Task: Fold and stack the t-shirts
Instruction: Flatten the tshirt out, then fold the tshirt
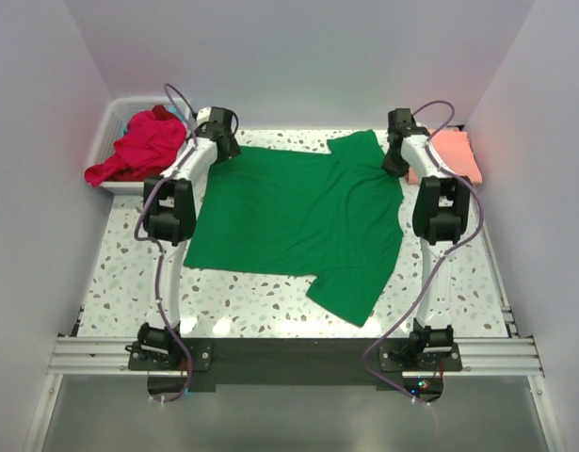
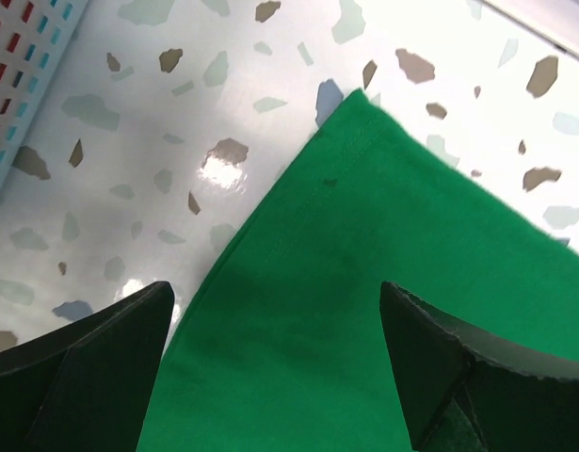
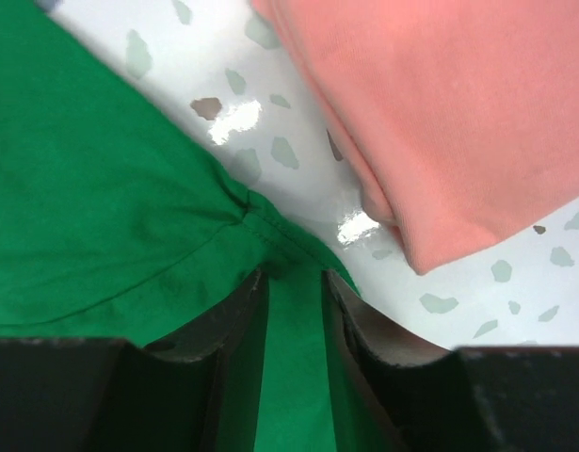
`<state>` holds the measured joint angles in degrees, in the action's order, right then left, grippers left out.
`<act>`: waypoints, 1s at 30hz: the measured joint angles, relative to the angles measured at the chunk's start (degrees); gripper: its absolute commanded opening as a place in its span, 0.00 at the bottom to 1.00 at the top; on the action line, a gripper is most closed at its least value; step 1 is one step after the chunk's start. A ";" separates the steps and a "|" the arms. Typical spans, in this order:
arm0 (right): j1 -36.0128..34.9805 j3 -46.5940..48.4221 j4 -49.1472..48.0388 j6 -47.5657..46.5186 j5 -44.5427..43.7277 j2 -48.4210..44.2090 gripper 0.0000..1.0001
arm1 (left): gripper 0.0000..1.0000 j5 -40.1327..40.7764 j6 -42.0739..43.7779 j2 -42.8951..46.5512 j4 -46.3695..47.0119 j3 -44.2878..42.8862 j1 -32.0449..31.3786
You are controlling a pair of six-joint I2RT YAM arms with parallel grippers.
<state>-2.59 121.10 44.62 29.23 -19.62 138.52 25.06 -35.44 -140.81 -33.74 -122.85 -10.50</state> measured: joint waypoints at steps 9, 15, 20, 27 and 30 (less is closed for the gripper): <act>-1.09 -5.88 -4.72 -5.07 1.07 -14.86 0.52 | 0.98 -0.85 5.55 10.25 0.13 7.10 -0.02; -3.78 -18.73 -6.99 -5.51 0.66 -31.61 0.54 | 0.98 -1.14 6.51 25.49 1.01 22.43 -0.31; -6.08 -35.52 -6.84 -4.94 0.83 -44.37 0.51 | 0.98 -1.57 6.03 37.57 1.53 37.97 -1.01; -10.23 -49.90 -4.81 -2.58 1.07 -57.53 0.49 | 0.96 -2.25 4.66 49.64 0.70 54.27 -3.23; -14.12 -53.72 -4.72 -0.90 1.09 -62.47 0.47 | 0.94 -2.36 3.48 54.07 0.04 58.97 -3.56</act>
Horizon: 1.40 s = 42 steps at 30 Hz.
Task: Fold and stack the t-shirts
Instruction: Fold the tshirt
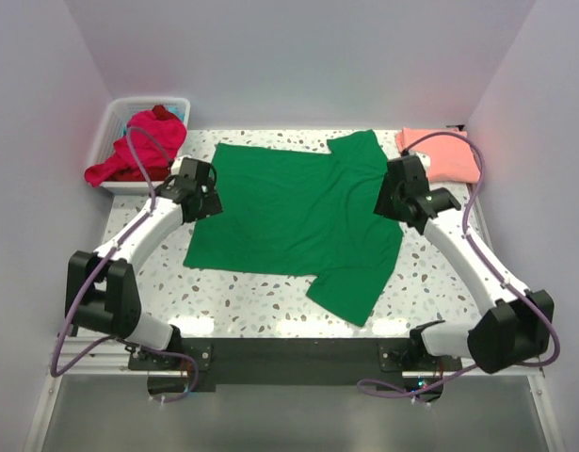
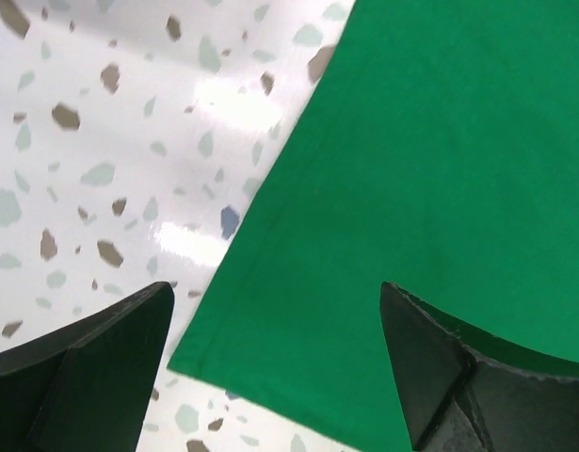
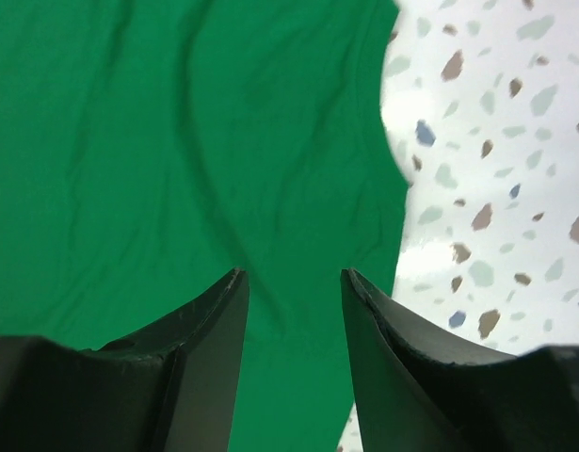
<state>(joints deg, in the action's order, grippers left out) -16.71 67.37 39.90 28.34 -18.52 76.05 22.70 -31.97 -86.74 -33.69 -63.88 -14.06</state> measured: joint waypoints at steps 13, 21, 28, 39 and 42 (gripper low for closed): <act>-7.87 -17.64 4.37 7.28 1.81 -12.26 0.42 | 0.69 -1.64 -10.56 11.43 -4.68 18.58 0.55; -9.73 -21.99 5.22 9.22 2.03 -14.95 0.36 | 0.56 -4.85 -12.66 12.39 -2.64 24.00 3.98; -11.89 -22.73 5.99 10.29 1.99 -15.47 0.34 | 0.45 -5.57 -13.00 11.98 0.22 25.42 4.98; -14.08 -22.95 6.21 11.30 1.66 -15.37 0.33 | 0.36 -5.51 -13.94 9.62 2.36 25.42 5.84; -14.49 -23.80 6.29 11.65 1.68 -15.39 0.33 | 0.36 -5.25 -14.36 9.62 2.36 25.53 5.88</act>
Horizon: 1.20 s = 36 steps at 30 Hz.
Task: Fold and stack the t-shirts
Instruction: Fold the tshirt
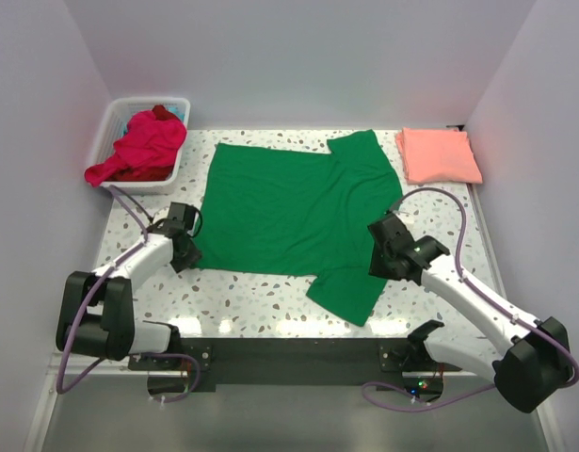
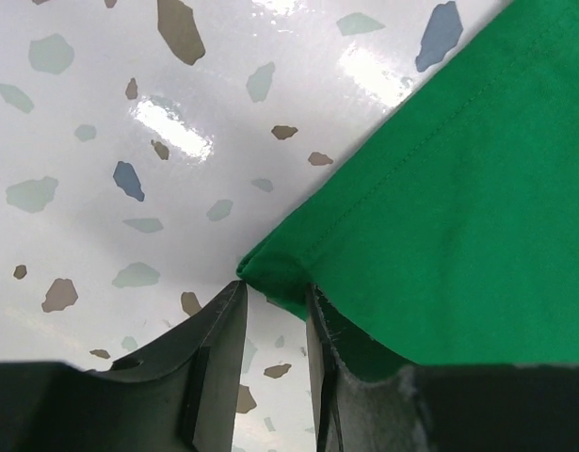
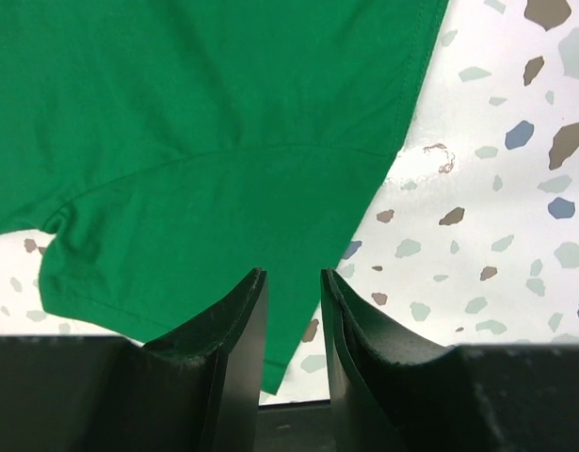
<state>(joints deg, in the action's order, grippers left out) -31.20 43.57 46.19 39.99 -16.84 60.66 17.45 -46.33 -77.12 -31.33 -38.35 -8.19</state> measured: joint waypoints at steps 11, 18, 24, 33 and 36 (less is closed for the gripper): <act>-0.96 -2.62 0.74 1.29 -0.07 -1.16 0.33 | 0.22 0.52 -1.77 -0.52 1.01 1.09 0.35; -1.16 -2.97 1.60 1.68 -0.09 -2.27 0.34 | 0.00 0.59 -2.40 -1.03 2.14 0.96 0.37; -2.45 -5.14 2.58 2.73 0.63 -2.25 0.37 | 0.00 0.57 -2.43 -1.25 1.79 0.59 0.42; -7.04 -7.85 2.89 5.75 3.72 -0.22 0.48 | 0.00 0.50 -2.29 -0.98 -1.07 -0.50 0.61; -9.79 -8.61 2.62 7.15 4.44 0.15 0.50 | 0.00 0.52 -2.10 -0.83 -1.33 -0.87 0.63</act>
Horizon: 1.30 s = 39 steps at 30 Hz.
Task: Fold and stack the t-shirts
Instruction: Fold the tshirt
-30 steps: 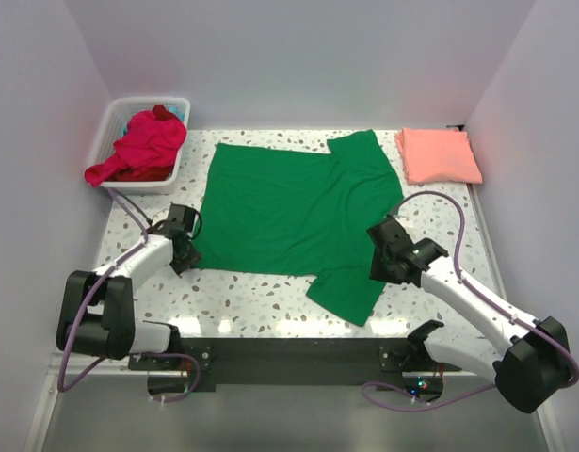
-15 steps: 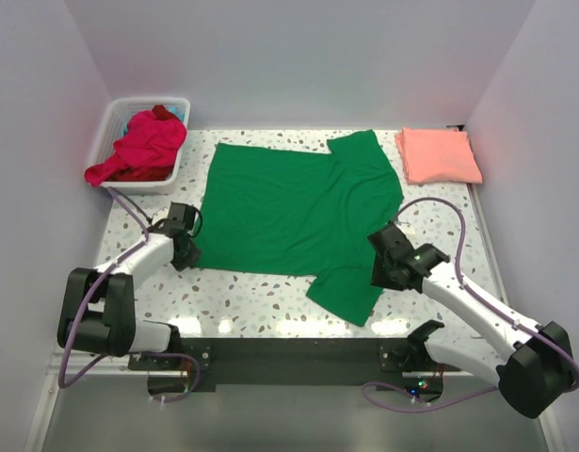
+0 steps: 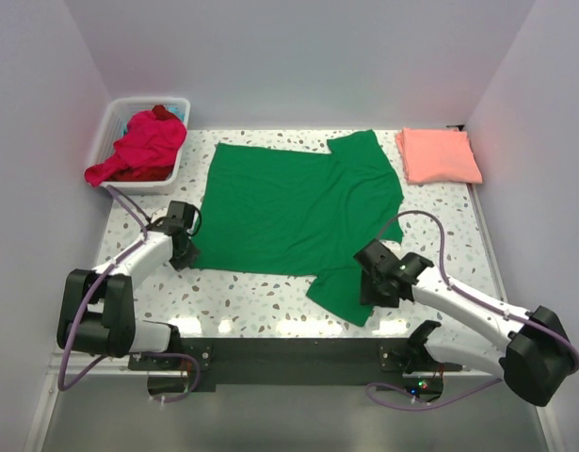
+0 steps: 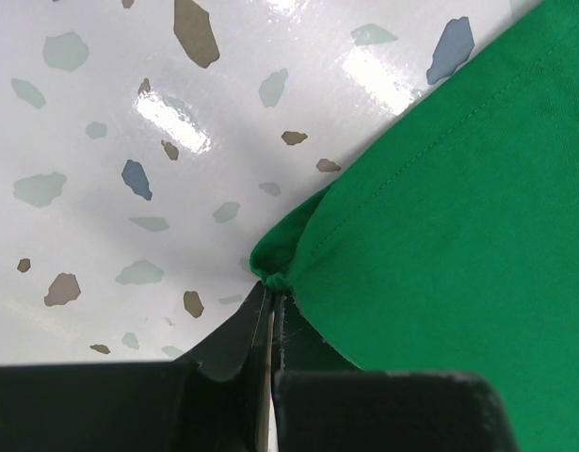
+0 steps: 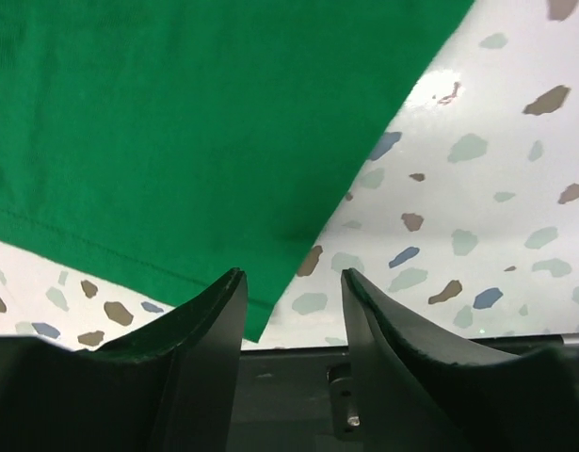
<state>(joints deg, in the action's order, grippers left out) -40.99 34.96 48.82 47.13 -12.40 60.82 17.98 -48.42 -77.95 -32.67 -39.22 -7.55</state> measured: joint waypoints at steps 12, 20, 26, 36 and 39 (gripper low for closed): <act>-11.52 -1.01 -2.58 6.19 0.39 6.08 0.40 | 0.00 -0.39 0.20 0.22 -0.33 -0.04 0.00; -13.14 -2.78 -2.86 9.18 0.39 6.05 0.38 | 0.00 -0.46 0.59 0.24 -0.35 -0.04 0.00; -13.33 -3.63 -3.72 10.08 0.44 5.49 0.35 | 0.00 -0.70 1.07 0.24 -0.35 -0.04 0.00; -13.38 -3.98 -5.79 10.80 1.68 5.40 0.00 | 0.00 -0.70 1.07 0.61 -1.07 -0.63 0.00; -13.38 -3.82 -5.09 11.65 1.29 5.07 0.00 | 0.00 -0.68 1.03 1.92 -1.64 -0.63 0.00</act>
<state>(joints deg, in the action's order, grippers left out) -54.37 31.14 43.72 58.78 -11.11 65.89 17.30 -47.40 -76.03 -34.30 -39.86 -7.55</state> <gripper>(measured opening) 0.015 0.021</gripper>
